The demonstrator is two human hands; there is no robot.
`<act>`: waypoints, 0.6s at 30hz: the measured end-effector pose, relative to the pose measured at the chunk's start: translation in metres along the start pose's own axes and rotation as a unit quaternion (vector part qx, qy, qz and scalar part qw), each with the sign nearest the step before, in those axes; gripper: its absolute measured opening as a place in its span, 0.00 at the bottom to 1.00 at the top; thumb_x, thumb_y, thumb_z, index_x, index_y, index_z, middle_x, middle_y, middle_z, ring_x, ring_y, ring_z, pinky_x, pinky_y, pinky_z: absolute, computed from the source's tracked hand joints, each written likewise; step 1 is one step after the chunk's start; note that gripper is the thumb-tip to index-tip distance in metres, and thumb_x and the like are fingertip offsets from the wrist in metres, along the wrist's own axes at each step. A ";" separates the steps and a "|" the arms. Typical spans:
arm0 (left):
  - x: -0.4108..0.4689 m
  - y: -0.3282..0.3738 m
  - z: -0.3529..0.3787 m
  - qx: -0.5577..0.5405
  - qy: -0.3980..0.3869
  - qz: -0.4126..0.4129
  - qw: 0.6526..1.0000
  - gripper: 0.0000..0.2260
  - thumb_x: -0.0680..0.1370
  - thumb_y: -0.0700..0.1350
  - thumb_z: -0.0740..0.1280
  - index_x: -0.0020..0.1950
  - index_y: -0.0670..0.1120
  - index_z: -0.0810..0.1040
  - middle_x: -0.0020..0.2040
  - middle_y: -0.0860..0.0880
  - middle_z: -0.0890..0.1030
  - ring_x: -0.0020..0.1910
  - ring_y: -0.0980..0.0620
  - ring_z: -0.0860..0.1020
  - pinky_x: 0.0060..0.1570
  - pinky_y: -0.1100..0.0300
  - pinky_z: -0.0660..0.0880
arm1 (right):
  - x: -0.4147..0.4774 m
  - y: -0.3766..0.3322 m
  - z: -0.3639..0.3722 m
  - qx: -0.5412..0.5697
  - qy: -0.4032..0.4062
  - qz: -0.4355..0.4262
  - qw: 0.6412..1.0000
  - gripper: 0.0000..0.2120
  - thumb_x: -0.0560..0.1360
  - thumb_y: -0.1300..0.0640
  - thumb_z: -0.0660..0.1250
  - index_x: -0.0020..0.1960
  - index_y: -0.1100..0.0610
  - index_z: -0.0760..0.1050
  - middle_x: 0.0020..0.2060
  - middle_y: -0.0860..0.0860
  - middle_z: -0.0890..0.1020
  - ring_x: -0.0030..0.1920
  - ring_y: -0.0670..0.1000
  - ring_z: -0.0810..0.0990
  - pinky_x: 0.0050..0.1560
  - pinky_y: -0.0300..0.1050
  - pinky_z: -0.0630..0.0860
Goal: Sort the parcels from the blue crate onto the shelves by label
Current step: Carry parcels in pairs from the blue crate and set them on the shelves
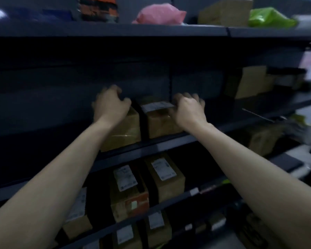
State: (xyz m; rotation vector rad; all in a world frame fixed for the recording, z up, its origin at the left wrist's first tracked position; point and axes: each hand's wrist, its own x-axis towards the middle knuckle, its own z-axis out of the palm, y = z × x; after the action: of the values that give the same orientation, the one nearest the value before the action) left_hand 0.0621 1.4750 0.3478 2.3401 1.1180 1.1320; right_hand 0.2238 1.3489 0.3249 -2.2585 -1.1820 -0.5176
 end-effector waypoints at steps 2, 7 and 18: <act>-0.018 0.037 0.010 0.014 -0.018 0.096 0.995 0.15 0.76 0.49 0.64 0.61 0.45 0.74 0.60 0.42 0.74 0.59 0.40 0.72 0.60 0.43 0.70 | -0.029 0.004 -0.026 -0.133 0.033 -0.026 0.990 0.17 0.76 0.51 0.62 0.63 0.55 0.73 0.61 0.55 0.76 0.65 0.60 0.68 0.67 0.57 0.59; -0.086 0.139 0.045 -0.021 -0.034 0.298 0.954 0.16 0.77 0.50 0.63 0.61 0.44 0.75 0.60 0.42 0.75 0.59 0.42 0.71 0.60 0.47 0.65 | -0.106 0.052 -0.106 -0.278 0.045 0.084 0.956 0.17 0.76 0.49 0.63 0.62 0.55 0.73 0.60 0.54 0.77 0.64 0.59 0.70 0.65 0.56 0.61; -0.298 0.375 0.055 -0.189 -0.086 0.561 0.802 0.16 0.76 0.48 0.62 0.60 0.41 0.74 0.58 0.41 0.76 0.58 0.39 0.72 0.56 0.46 0.66 | -0.328 0.166 -0.311 -0.479 0.083 0.331 0.808 0.17 0.77 0.50 0.62 0.60 0.58 0.74 0.57 0.57 0.79 0.61 0.60 0.72 0.65 0.56 0.63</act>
State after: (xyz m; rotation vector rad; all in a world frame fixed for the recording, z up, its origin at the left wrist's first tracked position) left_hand 0.1827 1.0086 0.3669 2.6097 -0.6926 1.2114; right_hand 0.1575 0.8720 0.3404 -3.1050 0.1242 -1.1491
